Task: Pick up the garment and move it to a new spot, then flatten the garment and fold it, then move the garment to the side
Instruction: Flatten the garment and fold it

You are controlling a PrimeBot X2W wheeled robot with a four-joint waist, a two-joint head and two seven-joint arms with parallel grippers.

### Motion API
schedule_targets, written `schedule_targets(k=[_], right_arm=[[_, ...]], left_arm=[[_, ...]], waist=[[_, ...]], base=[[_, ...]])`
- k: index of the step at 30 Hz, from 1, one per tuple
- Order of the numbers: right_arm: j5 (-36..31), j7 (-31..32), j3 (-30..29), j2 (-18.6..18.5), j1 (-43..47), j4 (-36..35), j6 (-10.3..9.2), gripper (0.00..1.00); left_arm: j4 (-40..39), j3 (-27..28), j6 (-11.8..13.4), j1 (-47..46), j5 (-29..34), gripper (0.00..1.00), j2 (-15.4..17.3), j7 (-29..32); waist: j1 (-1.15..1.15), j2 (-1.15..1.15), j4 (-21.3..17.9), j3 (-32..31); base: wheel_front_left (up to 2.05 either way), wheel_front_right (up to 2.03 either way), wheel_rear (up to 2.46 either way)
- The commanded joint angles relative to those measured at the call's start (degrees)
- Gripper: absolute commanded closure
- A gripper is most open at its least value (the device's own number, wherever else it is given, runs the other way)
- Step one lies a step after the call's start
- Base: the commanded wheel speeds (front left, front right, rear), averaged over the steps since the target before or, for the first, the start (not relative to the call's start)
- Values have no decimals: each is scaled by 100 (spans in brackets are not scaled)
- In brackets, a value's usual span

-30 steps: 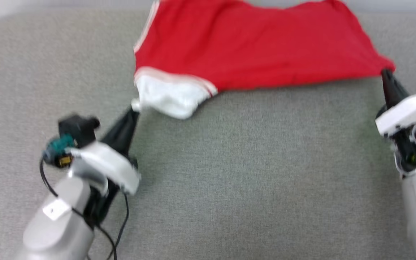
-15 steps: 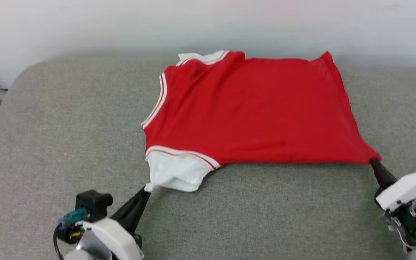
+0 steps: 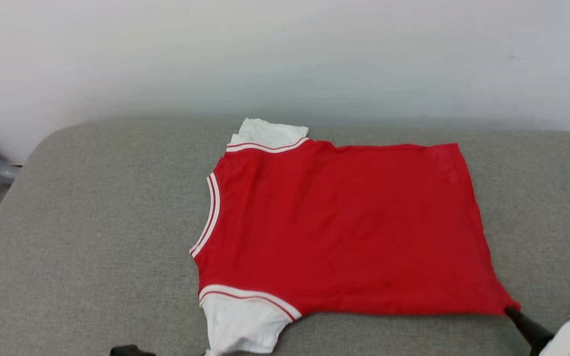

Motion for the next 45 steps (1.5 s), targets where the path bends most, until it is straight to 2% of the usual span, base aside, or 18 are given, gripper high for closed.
schedule_targets(k=[1,9,17,21,32,45], right_arm=[[30,43,6,-26,120,-80,-5,100],[142,694,-160,-93,927,-820,-5,100],[204,1100,-406,-139,899,-1392,-5,100],[122,1279,-489,-164,631,-1610,-5,100],[-313,1749,-538,-135,-440,-1773,-5,100],[-975,1784,-432,-110,-1507,-1283,-5,100]], left_arm=[[-40,-1,7,97,-44,100,29,28],[-545,-75,87,714,-210,100,404,274],[-930,222,265,502,-196,100,586,180],[-1004,384,292,157,-133,100,671,262],[-744,542,59,-1429,-13,100,778,650],[135,22,-126,-2925,27,100,737,867]], waist=[[1,0,10,-18],[1,0,43,-86],[1,0,69,64],[1,0,84,326],[1,0,112,1264],[1,0,94,1959]], base=[[0,0,0],[0,0,0],[0,0,0],[0,0,0],[0,0,0],[0,0,0]])
